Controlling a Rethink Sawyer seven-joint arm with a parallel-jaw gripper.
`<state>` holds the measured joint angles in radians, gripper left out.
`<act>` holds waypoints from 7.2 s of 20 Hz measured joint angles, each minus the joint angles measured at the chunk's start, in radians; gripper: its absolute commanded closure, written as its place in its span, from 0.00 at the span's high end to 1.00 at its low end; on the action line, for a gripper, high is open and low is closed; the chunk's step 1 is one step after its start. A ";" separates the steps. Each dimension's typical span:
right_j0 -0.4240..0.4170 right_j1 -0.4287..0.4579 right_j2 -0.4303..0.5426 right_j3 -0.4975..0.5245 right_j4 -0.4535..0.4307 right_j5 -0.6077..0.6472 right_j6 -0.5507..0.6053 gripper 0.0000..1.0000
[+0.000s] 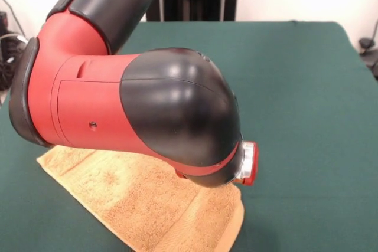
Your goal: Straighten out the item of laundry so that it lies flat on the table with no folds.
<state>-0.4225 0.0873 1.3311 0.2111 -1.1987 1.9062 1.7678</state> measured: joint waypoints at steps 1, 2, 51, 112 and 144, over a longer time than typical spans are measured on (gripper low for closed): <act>0.000 -0.002 -0.002 0.003 0.002 0.003 0.000 0.00; -0.001 -0.006 -0.013 0.016 0.014 0.003 0.000 0.00; -0.027 -0.271 -0.467 0.554 0.497 -0.303 0.015 0.00; -0.024 -0.263 -0.584 0.303 0.637 -0.152 0.015 0.00; 0.046 -0.264 -0.712 0.336 0.795 -0.219 0.015 0.00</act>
<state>-0.3765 -0.1763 0.6188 0.5476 -0.4041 1.6873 1.7828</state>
